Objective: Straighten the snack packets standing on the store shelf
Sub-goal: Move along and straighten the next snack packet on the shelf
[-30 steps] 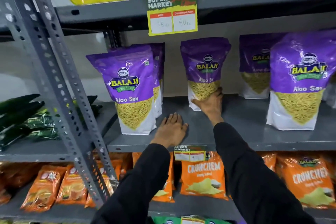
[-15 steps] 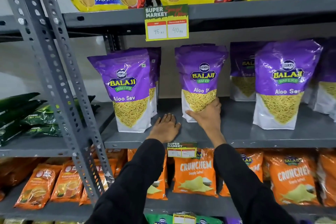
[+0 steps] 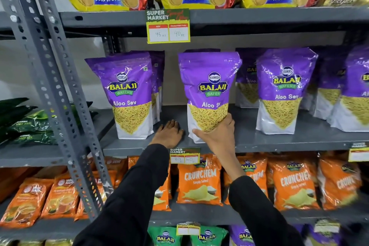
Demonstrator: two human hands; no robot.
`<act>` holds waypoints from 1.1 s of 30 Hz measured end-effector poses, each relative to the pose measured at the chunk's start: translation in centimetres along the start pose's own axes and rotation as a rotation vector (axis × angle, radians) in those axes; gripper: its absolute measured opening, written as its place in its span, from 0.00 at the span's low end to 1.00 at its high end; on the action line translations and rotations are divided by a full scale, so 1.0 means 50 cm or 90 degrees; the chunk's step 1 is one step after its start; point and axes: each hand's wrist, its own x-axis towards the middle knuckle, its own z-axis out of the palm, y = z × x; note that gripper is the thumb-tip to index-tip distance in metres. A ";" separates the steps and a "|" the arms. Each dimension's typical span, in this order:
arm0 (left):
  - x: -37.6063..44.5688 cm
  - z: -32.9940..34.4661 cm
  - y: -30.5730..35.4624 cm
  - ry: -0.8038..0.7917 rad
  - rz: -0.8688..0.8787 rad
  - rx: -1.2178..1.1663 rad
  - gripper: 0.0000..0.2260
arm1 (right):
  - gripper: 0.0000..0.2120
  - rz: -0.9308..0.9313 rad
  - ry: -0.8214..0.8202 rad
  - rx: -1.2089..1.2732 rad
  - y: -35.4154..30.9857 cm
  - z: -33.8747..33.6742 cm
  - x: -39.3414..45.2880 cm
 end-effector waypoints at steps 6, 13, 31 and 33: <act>-0.005 0.003 0.001 0.010 0.008 0.012 0.26 | 0.62 -0.002 0.014 -0.004 0.001 -0.008 -0.020; -0.004 0.010 -0.001 0.040 0.018 0.033 0.24 | 0.68 -0.008 0.025 0.023 0.016 -0.006 -0.035; 0.004 0.009 -0.007 0.023 -0.006 -0.033 0.27 | 0.59 0.002 0.026 0.040 -0.010 0.051 0.031; 0.004 0.011 -0.009 0.022 -0.007 -0.035 0.27 | 0.58 -0.003 0.029 0.034 -0.012 0.056 0.038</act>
